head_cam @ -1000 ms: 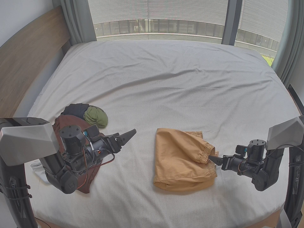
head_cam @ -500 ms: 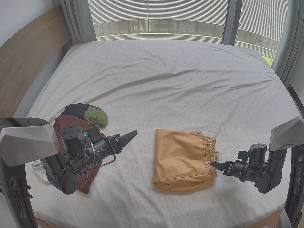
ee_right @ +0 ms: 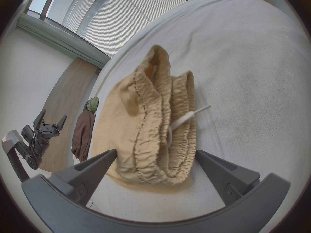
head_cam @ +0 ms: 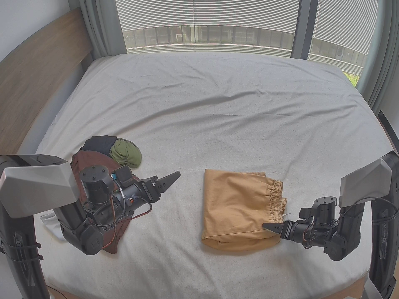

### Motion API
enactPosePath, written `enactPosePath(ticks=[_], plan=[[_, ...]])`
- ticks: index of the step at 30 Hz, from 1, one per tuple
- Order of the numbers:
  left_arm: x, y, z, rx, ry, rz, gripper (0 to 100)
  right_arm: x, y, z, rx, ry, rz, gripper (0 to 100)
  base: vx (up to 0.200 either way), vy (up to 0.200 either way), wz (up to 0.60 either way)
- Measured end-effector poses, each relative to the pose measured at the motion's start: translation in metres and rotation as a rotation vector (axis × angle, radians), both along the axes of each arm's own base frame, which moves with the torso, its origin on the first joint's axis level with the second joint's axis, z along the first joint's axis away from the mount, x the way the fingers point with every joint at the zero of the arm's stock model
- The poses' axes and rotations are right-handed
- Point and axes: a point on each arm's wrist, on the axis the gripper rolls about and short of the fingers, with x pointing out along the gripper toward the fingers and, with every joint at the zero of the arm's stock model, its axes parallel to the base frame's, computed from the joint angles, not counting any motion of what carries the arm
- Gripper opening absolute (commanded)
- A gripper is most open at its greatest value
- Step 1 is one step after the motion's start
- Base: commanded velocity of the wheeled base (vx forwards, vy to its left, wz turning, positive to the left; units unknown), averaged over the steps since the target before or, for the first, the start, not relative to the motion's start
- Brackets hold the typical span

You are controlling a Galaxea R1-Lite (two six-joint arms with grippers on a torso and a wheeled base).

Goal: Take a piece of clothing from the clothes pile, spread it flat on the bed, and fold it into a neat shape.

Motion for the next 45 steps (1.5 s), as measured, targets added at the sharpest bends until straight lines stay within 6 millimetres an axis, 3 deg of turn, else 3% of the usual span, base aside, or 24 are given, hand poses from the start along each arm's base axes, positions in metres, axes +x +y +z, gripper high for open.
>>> enactPosePath(ticks=[16,25,26,45], plan=[[0.000,0.000,0.000,0.001,-0.001,-0.002,100,0.001,0.030,-0.009,0.067,0.036,0.043,100,0.000,0.000,0.00],[0.000,0.000,0.000,0.001,-0.001,-0.002,100,0.008,0.035,-0.009,0.079,0.015,0.027,100,0.000,0.000,0.00],[0.000,0.000,0.000,0.001,-0.001,-0.001,100,0.009,0.035,-0.010,0.071,0.009,0.012,0,0.000,0.000,0.00],[0.000,0.000,0.001,0.001,-0.003,0.002,100,0.010,0.040,-0.011,0.077,-0.048,0.006,0,0.000,0.000,0.00]])
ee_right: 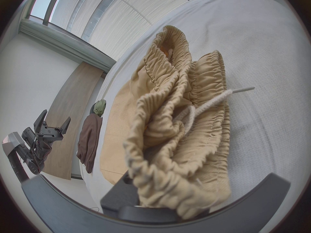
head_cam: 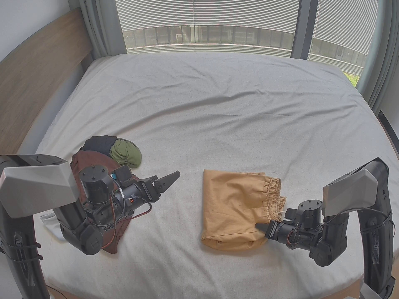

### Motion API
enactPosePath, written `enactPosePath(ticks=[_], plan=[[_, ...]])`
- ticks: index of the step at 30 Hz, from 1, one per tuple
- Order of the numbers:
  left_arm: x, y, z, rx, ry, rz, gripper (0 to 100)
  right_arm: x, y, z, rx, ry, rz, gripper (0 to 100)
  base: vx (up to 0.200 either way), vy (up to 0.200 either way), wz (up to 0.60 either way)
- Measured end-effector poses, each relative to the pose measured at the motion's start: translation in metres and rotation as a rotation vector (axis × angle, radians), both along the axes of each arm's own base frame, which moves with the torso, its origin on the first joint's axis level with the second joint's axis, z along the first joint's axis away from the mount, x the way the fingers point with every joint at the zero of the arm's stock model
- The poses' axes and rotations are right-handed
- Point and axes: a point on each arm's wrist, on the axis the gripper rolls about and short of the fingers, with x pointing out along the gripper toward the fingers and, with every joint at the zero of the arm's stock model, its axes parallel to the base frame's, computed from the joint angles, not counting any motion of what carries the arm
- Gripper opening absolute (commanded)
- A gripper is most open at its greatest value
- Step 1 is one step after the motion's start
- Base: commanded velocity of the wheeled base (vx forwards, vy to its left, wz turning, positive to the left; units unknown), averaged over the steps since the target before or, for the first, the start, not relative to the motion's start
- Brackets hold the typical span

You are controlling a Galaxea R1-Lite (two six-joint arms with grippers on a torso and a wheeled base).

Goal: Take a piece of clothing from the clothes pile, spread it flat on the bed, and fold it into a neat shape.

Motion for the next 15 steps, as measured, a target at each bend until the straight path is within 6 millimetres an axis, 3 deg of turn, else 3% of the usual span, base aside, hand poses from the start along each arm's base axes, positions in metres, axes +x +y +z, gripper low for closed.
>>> enactPosePath(ticks=[15], plan=[[0.0006,0.0026,0.0022,-0.003,-0.006,0.008,100,0.0009,0.0003,0.0027,0.008,-0.010,0.008,0,0.000,0.000,0.00]])
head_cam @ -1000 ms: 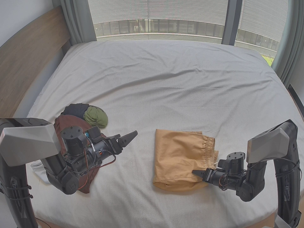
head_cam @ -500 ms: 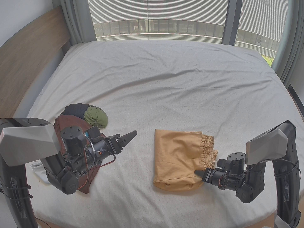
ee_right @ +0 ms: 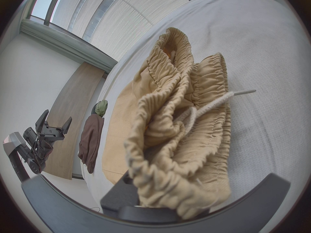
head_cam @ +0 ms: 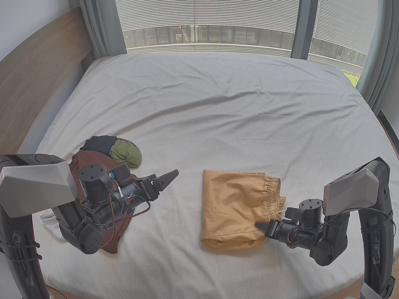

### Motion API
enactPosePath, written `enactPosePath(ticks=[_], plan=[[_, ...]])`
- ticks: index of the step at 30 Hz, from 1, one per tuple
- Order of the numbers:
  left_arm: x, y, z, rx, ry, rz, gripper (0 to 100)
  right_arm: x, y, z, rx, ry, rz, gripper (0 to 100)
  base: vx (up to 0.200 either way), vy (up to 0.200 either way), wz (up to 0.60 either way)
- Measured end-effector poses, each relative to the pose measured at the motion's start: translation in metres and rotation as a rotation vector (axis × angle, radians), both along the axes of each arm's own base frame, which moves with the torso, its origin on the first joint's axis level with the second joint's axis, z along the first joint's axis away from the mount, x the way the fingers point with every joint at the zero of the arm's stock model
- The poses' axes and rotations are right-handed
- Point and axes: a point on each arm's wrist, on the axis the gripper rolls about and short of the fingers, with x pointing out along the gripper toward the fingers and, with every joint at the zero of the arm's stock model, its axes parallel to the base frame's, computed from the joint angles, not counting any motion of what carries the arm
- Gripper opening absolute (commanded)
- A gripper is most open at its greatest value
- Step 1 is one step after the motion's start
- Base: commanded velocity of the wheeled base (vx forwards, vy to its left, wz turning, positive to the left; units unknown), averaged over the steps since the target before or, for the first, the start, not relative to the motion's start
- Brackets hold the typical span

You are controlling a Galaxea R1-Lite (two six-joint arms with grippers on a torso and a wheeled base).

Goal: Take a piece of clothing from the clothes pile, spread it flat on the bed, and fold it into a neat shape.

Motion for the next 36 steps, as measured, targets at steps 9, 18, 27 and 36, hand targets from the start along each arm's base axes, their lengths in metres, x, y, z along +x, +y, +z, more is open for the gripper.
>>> enactPosePath(ticks=[9,18,27,36], plan=[[0.000,0.000,0.001,-0.003,-0.001,0.002,100,0.004,0.002,0.034,0.054,-0.094,0.034,0,0.000,0.000,0.00],[-0.001,0.001,0.006,-0.008,-0.014,0.002,100,0.021,0.009,0.079,0.131,-0.263,0.069,0,0.000,0.000,0.00],[-0.002,0.000,0.007,-0.009,-0.015,0.000,100,0.043,0.017,0.118,0.159,-0.340,0.070,0,0.000,0.000,0.00],[-0.002,0.000,0.007,-0.009,-0.016,0.000,100,0.064,0.026,0.158,0.180,-0.396,0.075,0,0.000,0.000,0.00]])
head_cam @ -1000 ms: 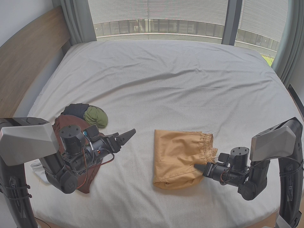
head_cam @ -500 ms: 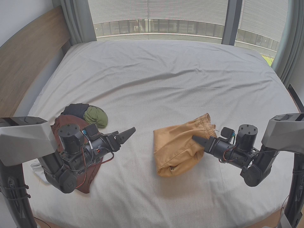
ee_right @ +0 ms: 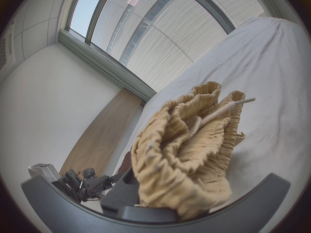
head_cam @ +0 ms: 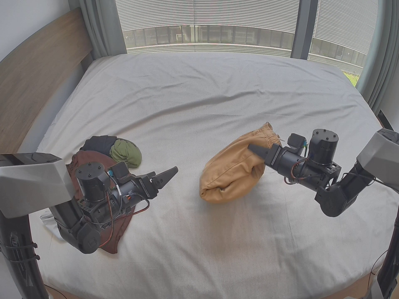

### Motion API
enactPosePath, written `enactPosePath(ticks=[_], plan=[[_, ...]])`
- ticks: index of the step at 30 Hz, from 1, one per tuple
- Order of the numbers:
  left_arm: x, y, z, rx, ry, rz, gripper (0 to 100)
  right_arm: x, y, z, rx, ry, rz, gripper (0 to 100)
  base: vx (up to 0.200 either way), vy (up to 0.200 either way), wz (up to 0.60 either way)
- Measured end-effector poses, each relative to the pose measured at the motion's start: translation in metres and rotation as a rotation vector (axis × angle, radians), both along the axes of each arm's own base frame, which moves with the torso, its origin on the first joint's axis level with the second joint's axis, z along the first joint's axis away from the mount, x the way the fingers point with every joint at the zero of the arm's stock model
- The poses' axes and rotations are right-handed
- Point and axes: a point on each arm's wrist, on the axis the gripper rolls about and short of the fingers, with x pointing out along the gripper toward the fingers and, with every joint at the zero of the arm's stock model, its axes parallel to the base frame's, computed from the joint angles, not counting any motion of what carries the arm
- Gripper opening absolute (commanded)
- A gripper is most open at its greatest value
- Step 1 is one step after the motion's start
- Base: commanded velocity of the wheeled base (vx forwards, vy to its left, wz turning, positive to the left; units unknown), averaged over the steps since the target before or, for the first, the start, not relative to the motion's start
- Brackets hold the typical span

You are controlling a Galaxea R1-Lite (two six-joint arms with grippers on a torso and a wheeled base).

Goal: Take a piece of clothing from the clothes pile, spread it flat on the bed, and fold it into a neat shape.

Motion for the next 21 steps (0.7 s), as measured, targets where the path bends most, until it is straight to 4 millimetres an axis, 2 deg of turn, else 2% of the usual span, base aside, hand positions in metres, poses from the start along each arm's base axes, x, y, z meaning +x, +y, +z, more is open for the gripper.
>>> enactPosePath(ticks=[11,21], plan=[[0.000,-0.001,0.000,0.000,0.000,-0.002,100,0.031,0.011,0.039,0.022,-0.057,-0.003,0,0.000,0.000,0.00],[0.000,-0.001,0.000,0.000,0.000,-0.002,100,0.063,0.020,0.053,0.021,-0.058,-0.008,0,0.000,0.000,0.00]])
